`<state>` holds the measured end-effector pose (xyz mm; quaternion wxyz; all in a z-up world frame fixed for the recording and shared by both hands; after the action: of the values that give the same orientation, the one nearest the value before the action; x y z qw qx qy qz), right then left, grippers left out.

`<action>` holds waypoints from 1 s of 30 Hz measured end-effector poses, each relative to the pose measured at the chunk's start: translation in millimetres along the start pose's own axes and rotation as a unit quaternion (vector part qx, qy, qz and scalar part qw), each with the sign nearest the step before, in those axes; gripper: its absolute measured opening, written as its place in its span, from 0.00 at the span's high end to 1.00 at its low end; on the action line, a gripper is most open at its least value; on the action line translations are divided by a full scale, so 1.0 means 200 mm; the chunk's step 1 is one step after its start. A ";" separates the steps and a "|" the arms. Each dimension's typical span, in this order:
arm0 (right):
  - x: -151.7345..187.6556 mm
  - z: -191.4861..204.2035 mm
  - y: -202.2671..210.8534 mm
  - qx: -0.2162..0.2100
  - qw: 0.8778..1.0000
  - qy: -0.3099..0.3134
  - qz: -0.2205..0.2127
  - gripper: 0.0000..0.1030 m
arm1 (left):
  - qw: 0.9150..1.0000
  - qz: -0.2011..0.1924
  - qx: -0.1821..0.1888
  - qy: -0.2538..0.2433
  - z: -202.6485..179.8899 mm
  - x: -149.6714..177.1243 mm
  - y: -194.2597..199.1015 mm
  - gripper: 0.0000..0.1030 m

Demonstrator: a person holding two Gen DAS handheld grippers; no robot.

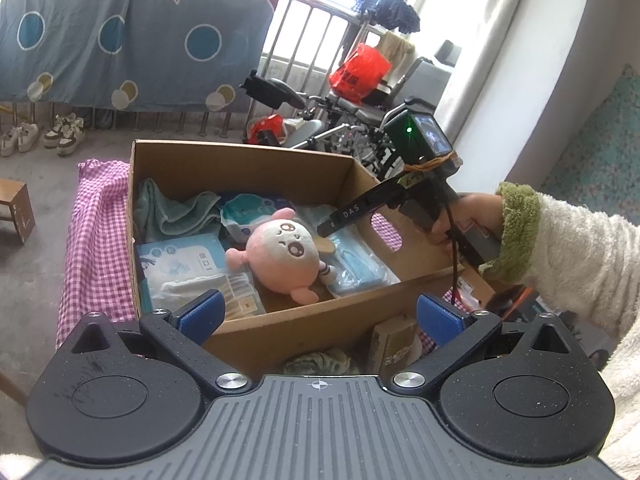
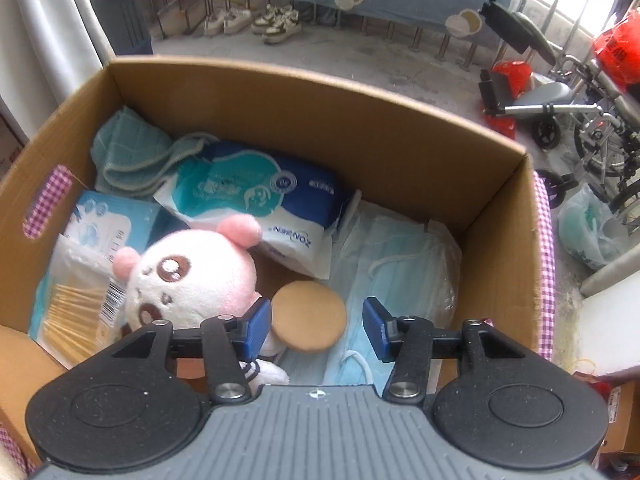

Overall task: Organize soft objects
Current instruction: 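Lower the tan disc into the box beside the plush toy and release, then move the right gripper to the small gold box and close on it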

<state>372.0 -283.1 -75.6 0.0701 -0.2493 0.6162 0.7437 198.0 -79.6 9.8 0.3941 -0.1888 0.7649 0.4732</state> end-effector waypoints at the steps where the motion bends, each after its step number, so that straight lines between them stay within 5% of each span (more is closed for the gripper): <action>1: -0.01 0.00 0.04 -0.001 1.000 -0.003 -0.011 0.48 | 1.000 0.000 0.000 0.000 0.00 0.00 0.01 0.00; 7: -0.01 0.08 0.39 -0.044 0.994 -0.039 -0.096 0.47 | 1.000 0.002 -0.010 -0.004 -0.01 0.05 0.08 0.00; 9: 0.02 0.13 0.54 -0.063 0.988 -0.049 -0.132 0.39 | 1.000 0.005 -0.009 -0.004 -0.02 0.07 0.10 0.00; 17: 0.39 0.29 0.95 -0.119 0.963 -0.087 -0.226 0.31 | 0.998 0.020 0.016 -0.053 -0.20 0.19 0.07 0.00; 23: 0.68 0.30 0.95 -0.146 0.945 -0.136 -0.260 0.31 | 0.989 0.020 0.022 -0.148 -0.44 0.28 -0.08 0.00; 30: 0.83 0.27 0.67 -0.155 0.948 -0.159 -0.228 0.44 | 0.975 0.044 0.019 -0.216 -0.61 0.39 -0.32 0.01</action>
<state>156.9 -296.8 -26.6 0.2952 -0.2692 0.4007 0.8245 139.6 -210.4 -59.0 0.5325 -0.0408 0.6783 0.5048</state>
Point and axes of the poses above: each gripper's, at about its wrist camera, not at the fingertips, and y roughly against the way its jaws point, z to its left, x to its underside, the point moved 10 cm from there along -y, roughly the way its jaws point, and after that the axes turned 9 degrees about -x, right-handed, at the moved point
